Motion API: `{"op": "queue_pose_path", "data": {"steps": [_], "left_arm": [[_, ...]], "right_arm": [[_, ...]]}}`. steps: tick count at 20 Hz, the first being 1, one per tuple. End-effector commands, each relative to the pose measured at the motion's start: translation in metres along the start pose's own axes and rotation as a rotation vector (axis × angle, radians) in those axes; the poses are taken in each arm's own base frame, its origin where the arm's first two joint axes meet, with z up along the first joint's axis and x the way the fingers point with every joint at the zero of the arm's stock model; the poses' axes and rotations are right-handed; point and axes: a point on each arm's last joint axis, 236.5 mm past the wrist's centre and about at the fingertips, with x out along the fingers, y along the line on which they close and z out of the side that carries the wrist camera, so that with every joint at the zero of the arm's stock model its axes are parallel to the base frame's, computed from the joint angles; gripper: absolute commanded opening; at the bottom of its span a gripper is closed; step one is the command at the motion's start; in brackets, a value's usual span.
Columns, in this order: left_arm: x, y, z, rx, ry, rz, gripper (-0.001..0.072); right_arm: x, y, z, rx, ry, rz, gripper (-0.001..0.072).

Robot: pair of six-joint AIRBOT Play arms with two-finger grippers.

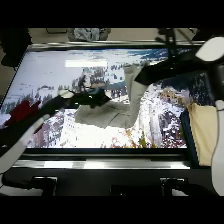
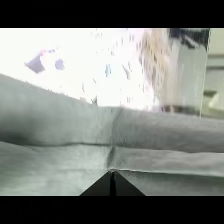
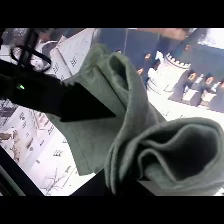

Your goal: Fold the shirts.

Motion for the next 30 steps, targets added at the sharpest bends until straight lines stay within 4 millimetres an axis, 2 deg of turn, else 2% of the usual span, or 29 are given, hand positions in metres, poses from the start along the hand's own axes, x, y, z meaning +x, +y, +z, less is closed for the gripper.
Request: {"op": "queue_pose_path", "data": {"steps": [1,4,6,7,8,9,10,12,13,14,17,18,19,20,21,22,24,25,27,30], "left_arm": [[-0.125,0.024,0.052,0.106,-0.18,0.125,0.0028],[-0.22,0.022,0.071,0.126,-0.355,0.165,0.0029],[-0.262,0.013,0.07,0.14,-0.44,0.171,0.0029],[-0.276,0.006,0.067,0.155,-0.467,0.17,0.0029],[-0.284,-0.002,0.063,0.171,-0.481,0.167,0.0029],[-0.289,-0.009,0.059,0.187,-0.487,0.161,0.0029],[-0.292,-0.015,0.055,0.201,-0.49,0.156,0.0029],[-0.296,-0.022,0.051,0.217,-0.496,0.153,0.0029],[-0.296,-0.022,0.051,0.221,-0.497,0.154,0.003],[-0.296,-0.022,0.051,0.221,-0.497,0.155,0.003],[-0.296,-0.018,0.052,0.258,-0.49,0.178,0.003],[-0.296,-0.013,0.052,0.266,-0.488,0.2,0.003],[-0.297,-0.007,0.052,0.278,-0.483,0.233,0.0031],[-0.298,-0.002,0.052,0.287,-0.478,0.257,0.003],[-0.299,0.001,0.052,0.292,-0.475,0.271,0.003],[-0.299,0.0,0.051,0.292,-0.476,0.268,0.0031],[-0.297,-0.001,0.05,0.296,-0.472,0.266,0.0031],[-0.296,-0.001,0.05,0.297,-0.47,0.265,0.0031],[-0.295,-0.002,0.05,0.299,-0.468,0.264,0.0031],[-0.295,-0.002,0.05,0.299,-0.468,0.264,0.0031]], "right_arm": [[0.08,0.031,0.007,-0.019,0.006,0.07,0.0041],[0.166,0.077,0.005,-0.02,-0.006,0.139,0.0042],[0.224,0.099,0.0,0.037,-0.039,0.142,0.0059],[0.251,0.106,-0.002,0.078,-0.07,0.137,0.0401],[0.272,0.112,-0.007,0.11,-0.081,0.139,0.0672],[0.286,0.116,-0.018,0.125,-0.06,0.151,0.0707],[0.29,0.118,-0.03,0.13,-0.012,0.164,0.0705],[0.275,0.102,-0.045,0.091,0.075,0.149,0.0705],[0.257,0.08,-0.049,0.057,0.119,0.113,0.0703],[0.235,0.054,-0.052,0.031,0.161,0.067,0.0703],[0.136,-0.057,-0.074,0.015,0.314,-0.137,0.0703],[0.104,-0.095,-0.09,0.038,0.372,-0.202,0.07],[0.074,-0.129,-0.114,0.1,0.446,-0.245,0.0684],[0.056,-0.151,-0.14,0.188,0.501,-0.252,0.0667],[0.05,-0.162,-0.166,0.304,0.528,-0.225,0.0666],[0.055,-0.16,-0.19,0.423,0.542,-0.163,0.0665],[0.089,-0.139,-0.217,0.557,0.508,-0.034,0.0668],[0.109,-0.128,-0.22,0.6,0.463,0.014,0.0668],[0.144,-0.117,-0.21,0.693,0.321,0.071,0.0667],[0.174,-0.111,-0.202,0.752,0.246,0.086,0.0665]]}}
